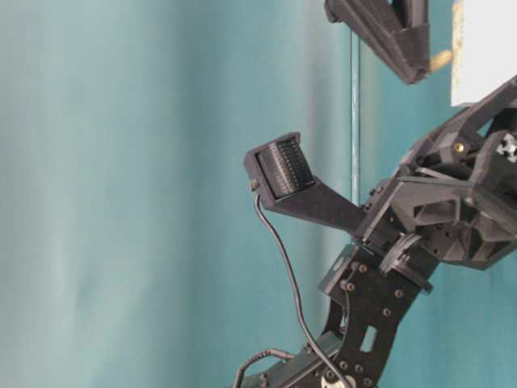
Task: Move the wooden board into place and insert the rod into its hole.
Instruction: 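Push the dowel into the strip's end hole toward the left gripper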
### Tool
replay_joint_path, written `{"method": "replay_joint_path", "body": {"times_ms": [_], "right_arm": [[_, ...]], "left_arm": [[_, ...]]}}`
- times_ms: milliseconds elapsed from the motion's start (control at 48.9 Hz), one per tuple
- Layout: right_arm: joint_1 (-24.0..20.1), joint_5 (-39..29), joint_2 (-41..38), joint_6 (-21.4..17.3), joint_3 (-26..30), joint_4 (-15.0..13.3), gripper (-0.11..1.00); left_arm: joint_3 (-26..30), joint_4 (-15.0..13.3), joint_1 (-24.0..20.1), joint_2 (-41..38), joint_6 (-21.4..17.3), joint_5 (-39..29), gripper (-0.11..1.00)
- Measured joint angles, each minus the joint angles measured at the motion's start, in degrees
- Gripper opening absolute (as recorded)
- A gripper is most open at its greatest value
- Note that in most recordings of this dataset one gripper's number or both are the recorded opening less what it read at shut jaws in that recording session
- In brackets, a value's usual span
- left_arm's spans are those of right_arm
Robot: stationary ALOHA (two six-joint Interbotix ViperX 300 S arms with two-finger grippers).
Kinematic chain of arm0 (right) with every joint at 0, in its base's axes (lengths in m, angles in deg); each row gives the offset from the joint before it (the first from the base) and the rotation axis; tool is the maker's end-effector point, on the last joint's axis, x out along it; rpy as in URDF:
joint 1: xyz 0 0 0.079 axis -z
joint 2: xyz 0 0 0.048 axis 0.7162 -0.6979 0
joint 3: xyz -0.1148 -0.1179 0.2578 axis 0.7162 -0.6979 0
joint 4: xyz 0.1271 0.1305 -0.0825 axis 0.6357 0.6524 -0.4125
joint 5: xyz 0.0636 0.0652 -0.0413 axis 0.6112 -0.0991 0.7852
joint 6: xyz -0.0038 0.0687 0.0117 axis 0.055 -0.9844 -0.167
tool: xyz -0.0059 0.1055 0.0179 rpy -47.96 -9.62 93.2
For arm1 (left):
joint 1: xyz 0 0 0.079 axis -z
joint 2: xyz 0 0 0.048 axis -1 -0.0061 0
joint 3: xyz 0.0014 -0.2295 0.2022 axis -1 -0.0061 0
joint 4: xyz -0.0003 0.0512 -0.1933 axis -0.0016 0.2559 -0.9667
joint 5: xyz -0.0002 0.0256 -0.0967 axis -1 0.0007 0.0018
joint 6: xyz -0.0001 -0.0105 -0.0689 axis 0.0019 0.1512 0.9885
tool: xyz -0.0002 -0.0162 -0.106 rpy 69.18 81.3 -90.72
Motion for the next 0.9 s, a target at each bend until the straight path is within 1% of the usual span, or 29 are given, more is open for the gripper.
{"method": "replay_joint_path", "body": {"times_ms": [164,675,900], "right_arm": [[-0.1,-1.1,0.0,0.0,0.0,-0.1,0.09],[-1.0,-1.4,-0.1,0.0,-0.1,0.0,0.09],[-1.1,-2.5,0.0,0.0,-0.4,0.6,0.09]], "left_arm": [[0.0,0.1,-0.1,0.0,0.0,0.0,0.23],[0.0,0.0,0.0,0.0,-0.1,0.0,0.23],[0.0,0.0,-0.1,0.0,0.0,0.0,0.23]]}}
